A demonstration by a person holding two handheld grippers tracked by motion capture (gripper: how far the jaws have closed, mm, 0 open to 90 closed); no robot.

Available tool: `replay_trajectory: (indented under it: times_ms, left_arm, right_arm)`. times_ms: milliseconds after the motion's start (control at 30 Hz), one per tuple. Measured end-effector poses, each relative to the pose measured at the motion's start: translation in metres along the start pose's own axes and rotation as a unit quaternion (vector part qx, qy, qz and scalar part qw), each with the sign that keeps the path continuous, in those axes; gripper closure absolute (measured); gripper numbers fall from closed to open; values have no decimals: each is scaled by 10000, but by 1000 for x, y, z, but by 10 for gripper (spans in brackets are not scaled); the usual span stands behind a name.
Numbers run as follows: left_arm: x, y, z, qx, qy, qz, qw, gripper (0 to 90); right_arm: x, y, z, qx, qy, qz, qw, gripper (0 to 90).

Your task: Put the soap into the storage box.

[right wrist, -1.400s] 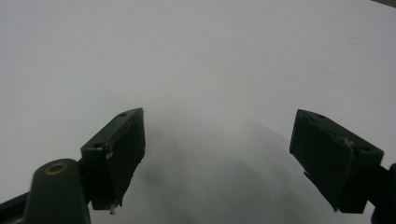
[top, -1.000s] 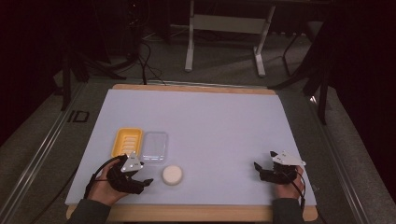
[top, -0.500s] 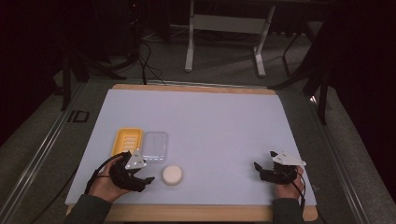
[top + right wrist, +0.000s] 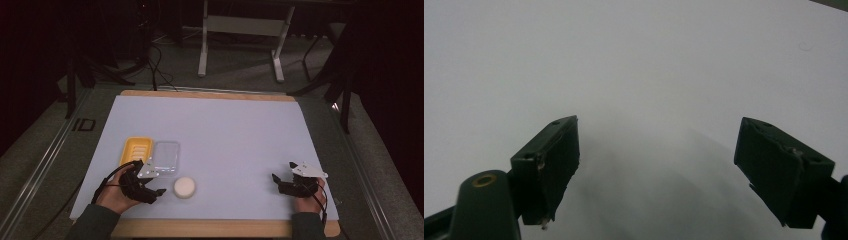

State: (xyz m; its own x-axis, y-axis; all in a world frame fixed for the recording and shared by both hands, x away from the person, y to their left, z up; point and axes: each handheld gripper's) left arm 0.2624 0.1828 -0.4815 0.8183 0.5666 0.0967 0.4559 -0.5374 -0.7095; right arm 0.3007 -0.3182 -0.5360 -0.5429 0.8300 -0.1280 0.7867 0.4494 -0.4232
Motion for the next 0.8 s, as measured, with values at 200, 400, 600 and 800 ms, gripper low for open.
replay_trajectory:
  times_ms: [200,400,600,800]
  left_arm:
    - [0,2,-3,100,68,65,9999,286]
    - [-2,4,-7,185,135,61,9997,211]
    - [-3,5,-11,238,202,144,9994,185]
    - [-4,8,-14,342,298,258,9986,176]
  right_arm:
    - [0,0,0,1,-14,-1,10000,179]
    - [0,0,0,8,-11,4,10000,179]
    - [0,0,0,11,-18,10,10000,179]
    - [0,0,0,25,-34,14,10000,179]
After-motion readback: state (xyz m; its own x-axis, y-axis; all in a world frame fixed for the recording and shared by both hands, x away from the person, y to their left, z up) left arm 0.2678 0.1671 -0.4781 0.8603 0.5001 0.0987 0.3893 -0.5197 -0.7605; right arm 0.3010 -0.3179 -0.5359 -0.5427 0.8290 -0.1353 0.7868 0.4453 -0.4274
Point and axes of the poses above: each handheld gripper's, and its own axes: y roughly forward along the jaws, z roughly out of its underside, x roughly to its left, and after that the axes turned 9 degrees about -x, right-handed
